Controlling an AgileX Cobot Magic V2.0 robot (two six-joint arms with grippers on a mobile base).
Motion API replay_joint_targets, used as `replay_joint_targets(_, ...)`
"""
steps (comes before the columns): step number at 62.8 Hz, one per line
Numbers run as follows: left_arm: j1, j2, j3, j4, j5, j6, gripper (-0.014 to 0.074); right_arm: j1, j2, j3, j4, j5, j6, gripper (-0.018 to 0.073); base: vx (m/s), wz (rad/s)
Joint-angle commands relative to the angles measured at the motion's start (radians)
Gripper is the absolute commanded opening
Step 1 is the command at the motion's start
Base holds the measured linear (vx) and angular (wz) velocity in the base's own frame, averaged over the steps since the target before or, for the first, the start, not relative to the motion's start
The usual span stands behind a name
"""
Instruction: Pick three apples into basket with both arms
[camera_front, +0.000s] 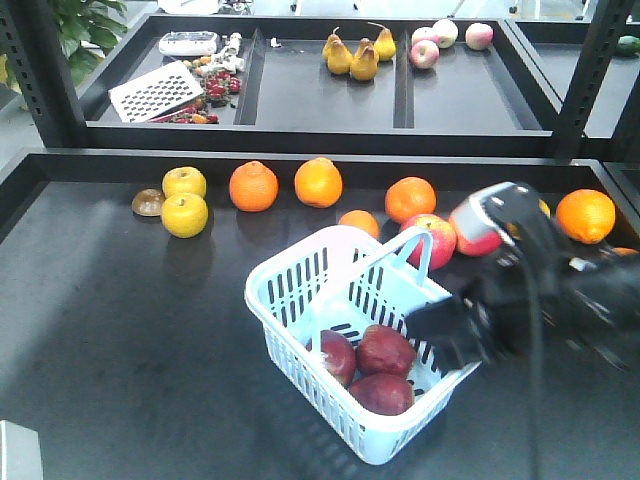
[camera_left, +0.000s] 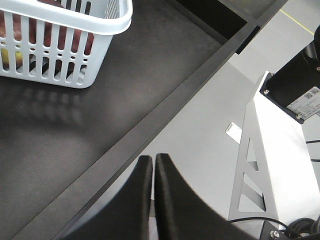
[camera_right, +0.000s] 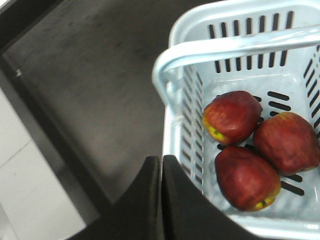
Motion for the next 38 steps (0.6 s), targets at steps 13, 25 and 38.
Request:
replay_joint_targets(13,0.000,-0.003,-0.022,-0.014,0.018,0.001,-0.0006,-0.002,-0.493,0.307,-0.084,-0.202,0.055,-0.0004,0.00,0.00)
replay_joint_targets(25,0.000,-0.003,-0.022,-0.059,0.130,0.001,-0.0006,-0.002,-0.732,0.463,-0.187,-0.381,0.186,-0.0004,0.00,0.00)
replay_joint_targets(38,0.000,-0.003,-0.022,-0.119,0.156,0.000,-0.0006,-0.002,-0.804,0.502,-0.204,-0.401,0.195,-0.0004,0.00,0.00)
